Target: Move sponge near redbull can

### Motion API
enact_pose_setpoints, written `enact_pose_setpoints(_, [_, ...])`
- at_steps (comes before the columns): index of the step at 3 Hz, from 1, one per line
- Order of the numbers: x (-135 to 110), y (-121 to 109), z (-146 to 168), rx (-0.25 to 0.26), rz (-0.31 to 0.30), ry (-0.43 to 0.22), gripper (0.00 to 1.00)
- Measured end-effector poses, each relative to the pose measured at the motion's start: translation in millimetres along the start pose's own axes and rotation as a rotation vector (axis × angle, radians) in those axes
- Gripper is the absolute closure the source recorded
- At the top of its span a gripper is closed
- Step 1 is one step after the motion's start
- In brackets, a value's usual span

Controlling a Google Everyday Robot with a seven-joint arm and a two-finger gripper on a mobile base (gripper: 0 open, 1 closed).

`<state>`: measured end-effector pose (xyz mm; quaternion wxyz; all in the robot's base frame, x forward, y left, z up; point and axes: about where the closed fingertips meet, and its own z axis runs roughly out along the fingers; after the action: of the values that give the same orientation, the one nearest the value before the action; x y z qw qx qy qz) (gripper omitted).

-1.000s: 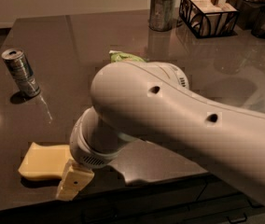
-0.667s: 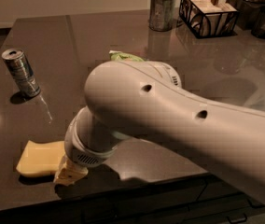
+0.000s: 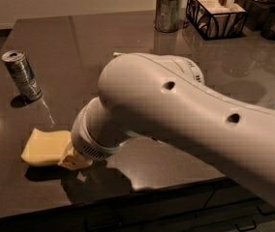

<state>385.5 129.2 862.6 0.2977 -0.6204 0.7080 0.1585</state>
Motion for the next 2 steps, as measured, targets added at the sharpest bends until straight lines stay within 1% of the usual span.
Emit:
enact_pose_setpoints(1, [-4.4, -25.4, -18.5, 0.075, 0.035, -0.008, 1.00])
enact_pose_setpoints(2, [-9.8, -43.3, -22.3, 0.112, 0.055, -0.020, 1.00])
